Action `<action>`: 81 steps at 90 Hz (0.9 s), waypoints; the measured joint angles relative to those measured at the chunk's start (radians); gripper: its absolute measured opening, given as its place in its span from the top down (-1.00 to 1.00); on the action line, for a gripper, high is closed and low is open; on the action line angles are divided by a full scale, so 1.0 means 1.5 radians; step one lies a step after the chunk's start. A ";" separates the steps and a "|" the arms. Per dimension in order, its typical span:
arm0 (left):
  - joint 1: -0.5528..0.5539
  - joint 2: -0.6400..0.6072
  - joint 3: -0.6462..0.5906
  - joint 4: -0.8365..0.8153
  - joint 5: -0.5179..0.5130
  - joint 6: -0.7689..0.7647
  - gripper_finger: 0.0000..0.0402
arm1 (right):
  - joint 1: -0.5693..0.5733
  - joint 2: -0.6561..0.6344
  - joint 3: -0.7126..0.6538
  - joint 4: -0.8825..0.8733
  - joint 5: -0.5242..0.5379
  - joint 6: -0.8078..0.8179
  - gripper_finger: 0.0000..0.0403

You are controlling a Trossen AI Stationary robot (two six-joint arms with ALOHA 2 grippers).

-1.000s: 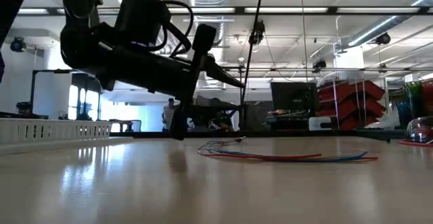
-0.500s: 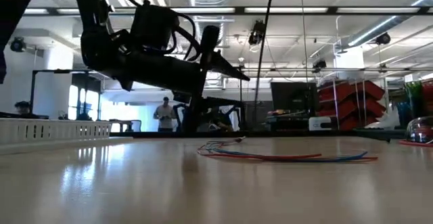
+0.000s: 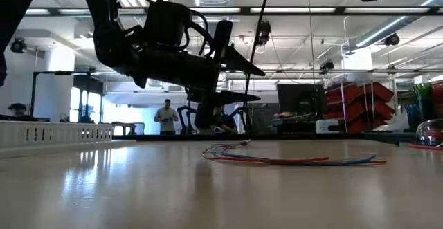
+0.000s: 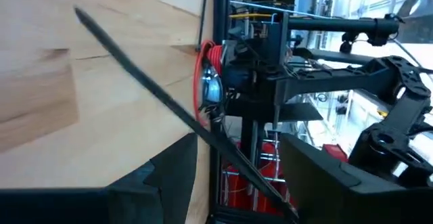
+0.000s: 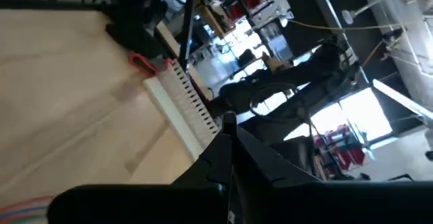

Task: Ziptie cables
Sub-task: Insert the bottom black ziptie into the black ziptie lock

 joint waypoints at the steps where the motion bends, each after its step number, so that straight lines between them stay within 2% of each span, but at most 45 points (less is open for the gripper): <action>1: 0.001 0.000 -0.001 0.001 0.001 0.003 0.04 | 0.000 0.002 0.000 0.003 0.000 0.002 1.00; 23: 0.036 -0.006 -0.026 0.000 0.009 0.054 0.04 | 0.000 -0.001 0.000 -0.024 -0.002 0.076 1.00; 55: 0.058 -0.007 -0.010 0.001 -0.010 0.171 0.06 | -0.001 0.027 0.000 -0.019 -0.018 0.161 1.00; 66: 0.063 -0.007 0.002 -0.001 -0.021 0.218 0.17 | -0.001 0.029 0.000 -0.021 -0.020 0.185 1.00; 81: 0.064 -0.009 0.017 -0.002 -0.020 0.278 0.46 | -0.001 0.030 0.000 -0.030 -0.020 0.218 1.00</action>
